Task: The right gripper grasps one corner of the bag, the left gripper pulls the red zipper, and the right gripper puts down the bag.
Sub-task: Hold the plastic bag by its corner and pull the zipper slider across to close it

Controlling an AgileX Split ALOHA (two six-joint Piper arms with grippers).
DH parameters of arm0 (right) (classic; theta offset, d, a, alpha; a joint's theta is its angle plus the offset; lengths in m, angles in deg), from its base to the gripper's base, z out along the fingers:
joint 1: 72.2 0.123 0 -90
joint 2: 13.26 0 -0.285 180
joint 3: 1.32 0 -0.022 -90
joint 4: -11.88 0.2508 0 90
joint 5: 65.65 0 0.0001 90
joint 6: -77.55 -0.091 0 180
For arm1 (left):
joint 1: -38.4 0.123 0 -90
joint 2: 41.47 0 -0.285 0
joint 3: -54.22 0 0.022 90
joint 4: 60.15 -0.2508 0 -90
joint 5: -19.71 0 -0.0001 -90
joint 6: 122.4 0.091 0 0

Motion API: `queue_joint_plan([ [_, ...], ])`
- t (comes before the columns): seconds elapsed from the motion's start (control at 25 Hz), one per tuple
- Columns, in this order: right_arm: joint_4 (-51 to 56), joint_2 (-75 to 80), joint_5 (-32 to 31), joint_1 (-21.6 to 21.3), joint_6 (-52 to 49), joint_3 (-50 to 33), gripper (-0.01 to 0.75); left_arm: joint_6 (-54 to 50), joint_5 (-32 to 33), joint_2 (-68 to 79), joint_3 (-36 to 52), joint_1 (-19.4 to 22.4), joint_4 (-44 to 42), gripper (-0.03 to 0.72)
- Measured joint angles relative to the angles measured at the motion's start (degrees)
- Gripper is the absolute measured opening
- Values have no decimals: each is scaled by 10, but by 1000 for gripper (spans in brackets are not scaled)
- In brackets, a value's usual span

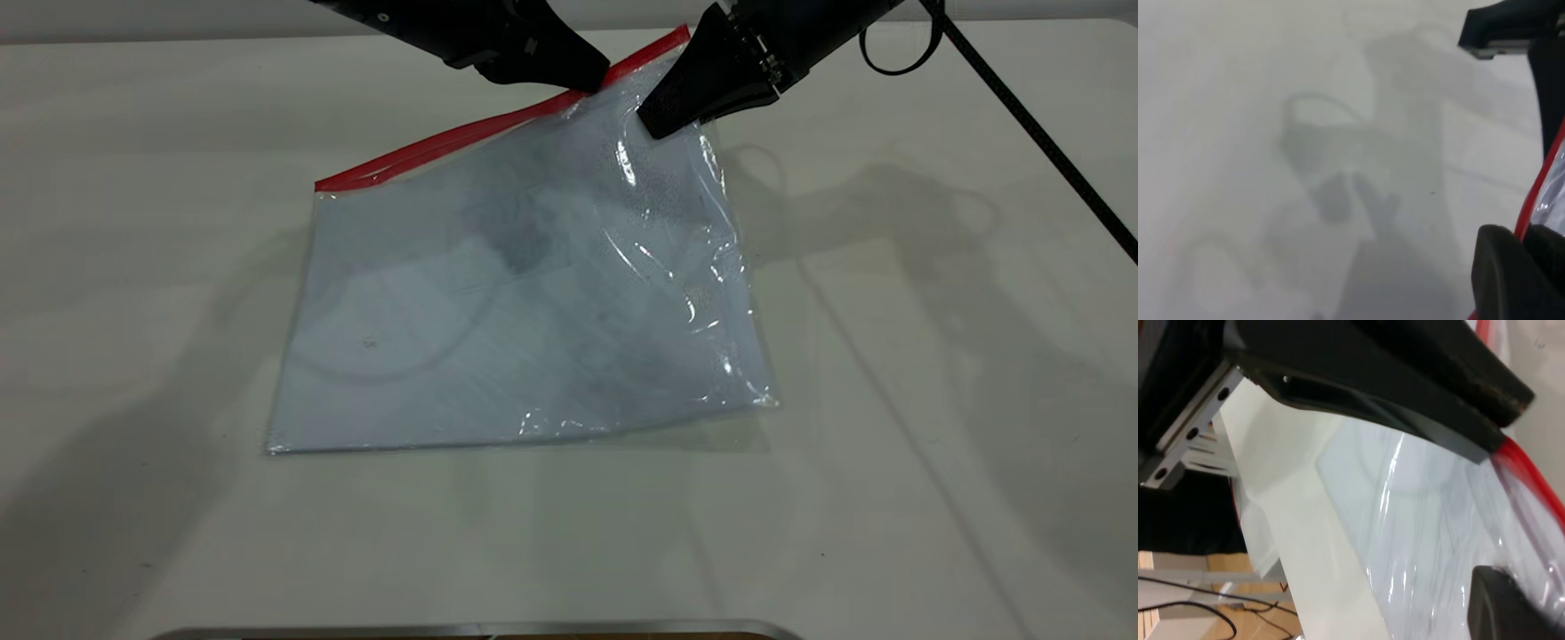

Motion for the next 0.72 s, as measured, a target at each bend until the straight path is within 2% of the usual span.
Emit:
queue_joint_plan([
  [0.72,-5,-3,-9,-45,1,50,33,13,-40,0,0,62,-55,53],
])
